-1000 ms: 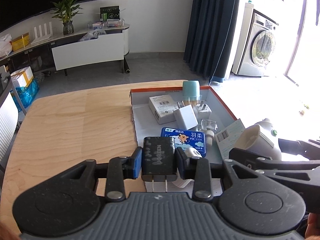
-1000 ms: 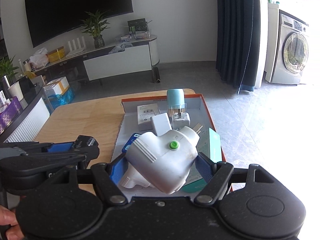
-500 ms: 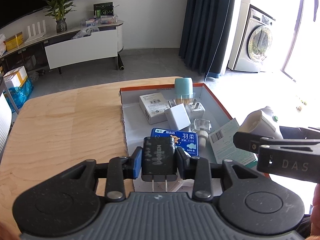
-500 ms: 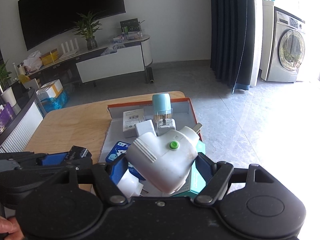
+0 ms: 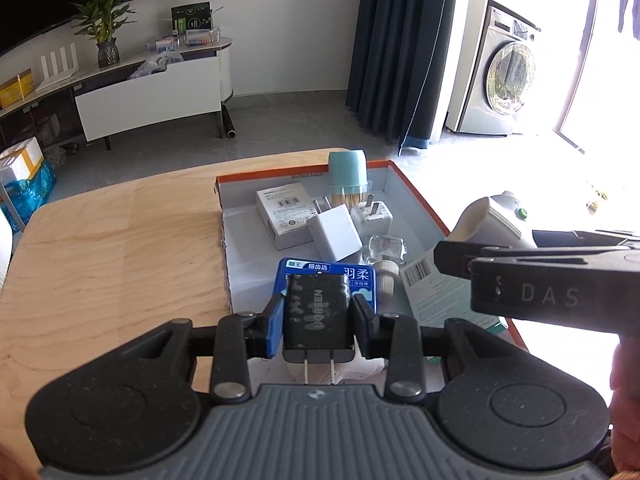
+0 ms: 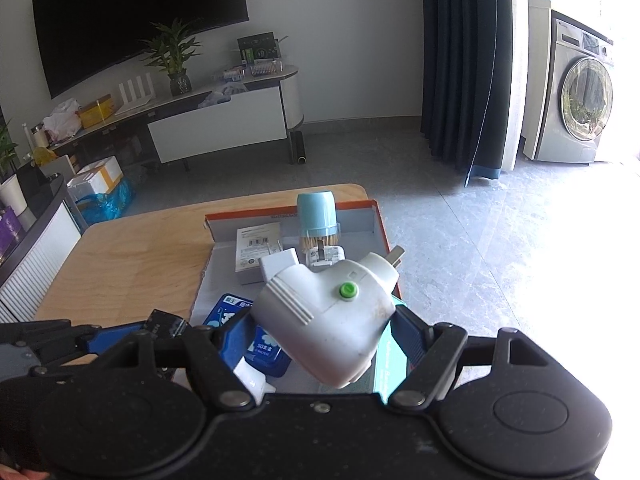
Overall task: Organize rigid objects
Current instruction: 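Carry the white plug with the right tool while the left tool carries the black charger to the tray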
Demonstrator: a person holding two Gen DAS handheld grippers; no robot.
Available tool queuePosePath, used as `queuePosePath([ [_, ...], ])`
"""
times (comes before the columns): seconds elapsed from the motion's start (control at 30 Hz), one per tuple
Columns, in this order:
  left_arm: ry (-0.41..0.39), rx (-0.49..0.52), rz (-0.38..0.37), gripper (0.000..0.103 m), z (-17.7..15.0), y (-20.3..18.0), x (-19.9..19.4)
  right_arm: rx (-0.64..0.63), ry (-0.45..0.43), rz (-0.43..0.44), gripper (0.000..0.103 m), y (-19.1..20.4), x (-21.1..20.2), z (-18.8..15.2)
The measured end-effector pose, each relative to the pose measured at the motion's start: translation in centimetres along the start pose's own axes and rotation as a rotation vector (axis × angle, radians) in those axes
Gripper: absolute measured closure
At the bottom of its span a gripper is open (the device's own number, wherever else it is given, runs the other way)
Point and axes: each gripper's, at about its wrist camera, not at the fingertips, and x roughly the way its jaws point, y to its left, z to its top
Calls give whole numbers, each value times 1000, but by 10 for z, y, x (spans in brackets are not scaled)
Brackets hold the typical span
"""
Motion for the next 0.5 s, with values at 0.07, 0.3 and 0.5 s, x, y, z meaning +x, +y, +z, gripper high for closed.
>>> queuePosePath([
  [0.07,4,2,-3,67,0,-1,2,3,1,-1,15,0,1,1],
  [0.3,10,6,-7,67,2,-5,7,3,5,-1,15,-1,5,3],
  [0.5,14,13,-14,67,3,-9,10,1,15,1,15,1,10,2],
])
